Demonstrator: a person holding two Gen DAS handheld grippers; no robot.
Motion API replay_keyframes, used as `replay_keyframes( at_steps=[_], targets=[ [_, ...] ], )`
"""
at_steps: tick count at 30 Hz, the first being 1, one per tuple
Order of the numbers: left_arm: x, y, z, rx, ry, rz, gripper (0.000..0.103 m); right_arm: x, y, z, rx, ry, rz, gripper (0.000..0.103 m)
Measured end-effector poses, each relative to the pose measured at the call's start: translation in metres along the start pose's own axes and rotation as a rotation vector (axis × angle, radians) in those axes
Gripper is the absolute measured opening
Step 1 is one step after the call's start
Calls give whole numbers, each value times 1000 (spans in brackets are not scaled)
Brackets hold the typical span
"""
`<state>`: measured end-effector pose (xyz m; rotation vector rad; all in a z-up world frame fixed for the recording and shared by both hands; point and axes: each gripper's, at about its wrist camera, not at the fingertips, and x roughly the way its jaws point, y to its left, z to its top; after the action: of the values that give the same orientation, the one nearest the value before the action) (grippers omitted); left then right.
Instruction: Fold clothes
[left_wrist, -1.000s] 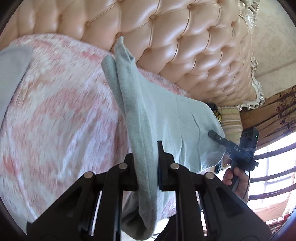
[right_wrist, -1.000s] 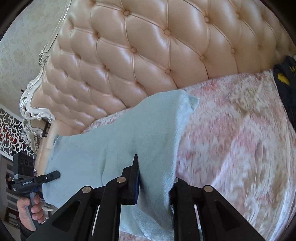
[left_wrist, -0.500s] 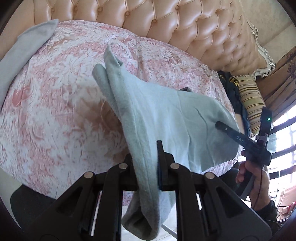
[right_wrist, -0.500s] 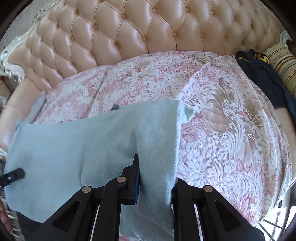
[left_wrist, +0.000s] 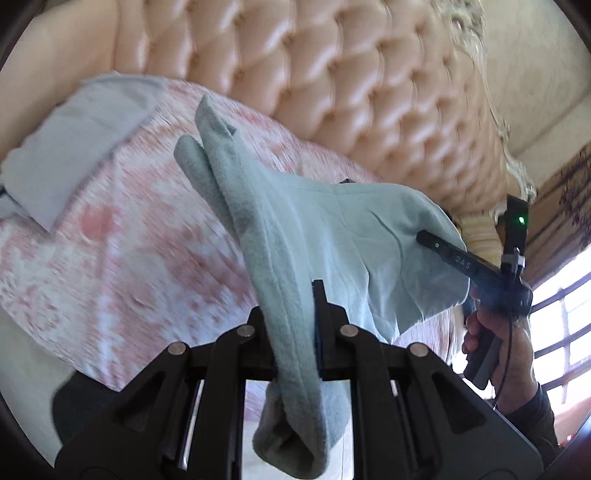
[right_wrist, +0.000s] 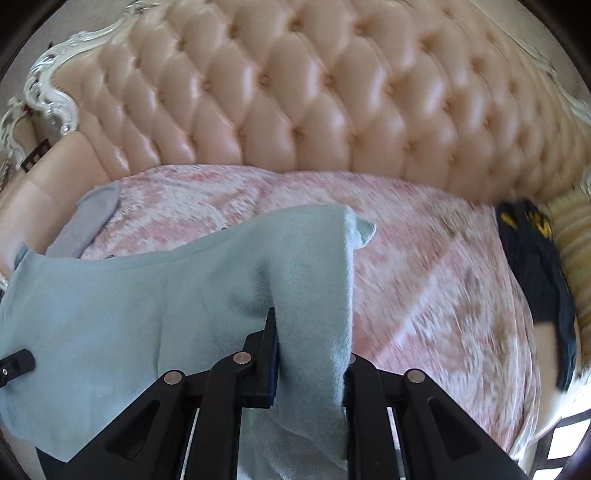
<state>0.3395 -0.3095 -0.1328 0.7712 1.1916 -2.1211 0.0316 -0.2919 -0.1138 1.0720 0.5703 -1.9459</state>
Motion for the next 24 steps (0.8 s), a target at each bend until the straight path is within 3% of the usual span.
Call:
replay_keyframes(
  at_steps=[7,13,19,24],
  targets=[
    [-37,64,57,-77,-120,85,16,30,109,92,-156,-18,46,13],
    [-65,133,101,-216,-270,152,16,61,226,179,-295,-38,80,13],
    [-68,195,112,-383,-410,221,16,98,352,243,-429,-68,121,13],
    [-55,232,96,-517,-497,287,16,136,433,254,-544,-60,136,13]
  ],
)
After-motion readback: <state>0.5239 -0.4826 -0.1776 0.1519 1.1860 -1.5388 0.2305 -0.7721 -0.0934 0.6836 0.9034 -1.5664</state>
